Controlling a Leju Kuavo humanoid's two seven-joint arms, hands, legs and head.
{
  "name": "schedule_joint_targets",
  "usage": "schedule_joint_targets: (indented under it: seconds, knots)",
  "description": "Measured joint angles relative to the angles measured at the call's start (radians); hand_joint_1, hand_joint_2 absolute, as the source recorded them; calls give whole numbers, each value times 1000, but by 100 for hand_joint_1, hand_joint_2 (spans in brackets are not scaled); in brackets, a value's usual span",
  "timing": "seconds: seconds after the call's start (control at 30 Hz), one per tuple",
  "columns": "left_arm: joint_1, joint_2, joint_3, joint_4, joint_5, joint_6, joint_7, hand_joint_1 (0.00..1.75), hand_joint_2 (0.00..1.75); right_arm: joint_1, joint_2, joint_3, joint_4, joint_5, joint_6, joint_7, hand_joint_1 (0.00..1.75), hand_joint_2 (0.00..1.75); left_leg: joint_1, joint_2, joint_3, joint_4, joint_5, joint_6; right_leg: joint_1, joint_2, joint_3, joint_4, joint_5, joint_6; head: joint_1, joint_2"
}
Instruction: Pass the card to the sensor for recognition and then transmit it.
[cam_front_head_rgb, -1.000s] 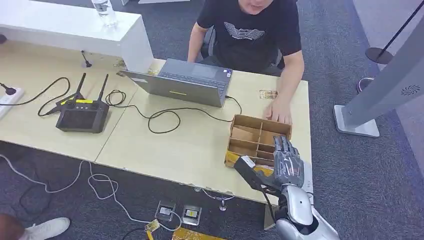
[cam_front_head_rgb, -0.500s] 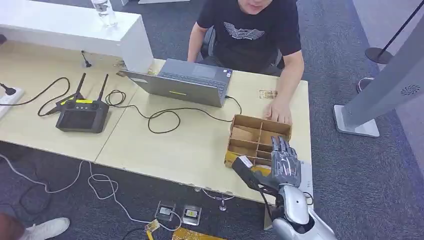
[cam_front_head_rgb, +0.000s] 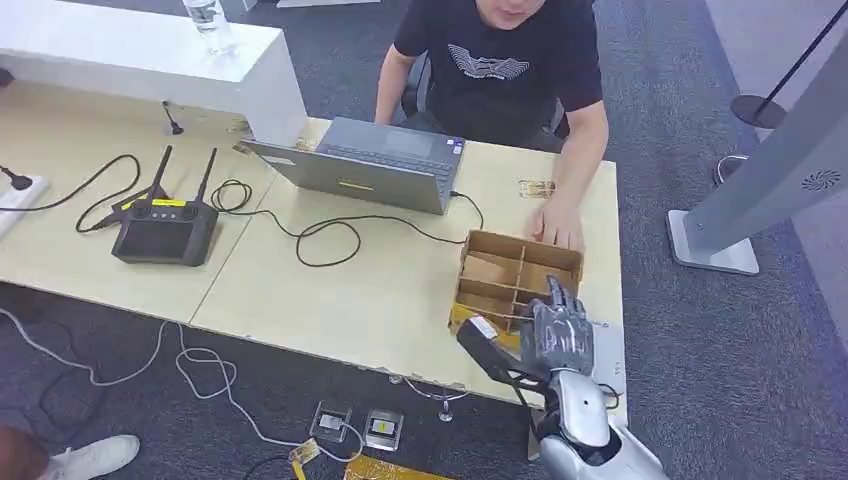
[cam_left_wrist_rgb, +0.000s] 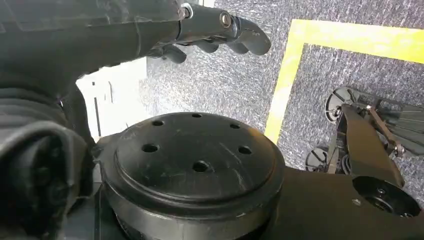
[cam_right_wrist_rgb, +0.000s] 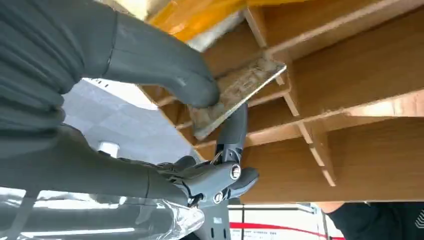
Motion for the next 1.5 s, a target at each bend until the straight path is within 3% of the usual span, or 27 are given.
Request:
schedule_joint_targets:
  seconds: [0.7, 0.9, 1.5]
  knots:
    - [0, 0, 0, 2, 0, 9, 0, 0, 0, -7, 12, 5, 28, -7, 2, -3, 175, 175, 0, 0, 0, 0, 0, 0, 0, 0, 0, 0, 0, 0, 0, 0]
    - [0, 0, 0, 2, 0, 10, -3, 0, 0, -6, 10, 5, 24, 55, -54, 3, 175, 175, 0, 0, 0, 0, 0, 0, 0, 0, 0, 0, 0, 0, 0, 0]
    - [0, -2, 0, 4, -1, 11, -10, 0, 0, -34, -21, -21, -136, 150, -122, 2, 175, 175, 0, 0, 0, 0, 0, 0, 0, 0, 0, 0, 0, 0, 0, 0]
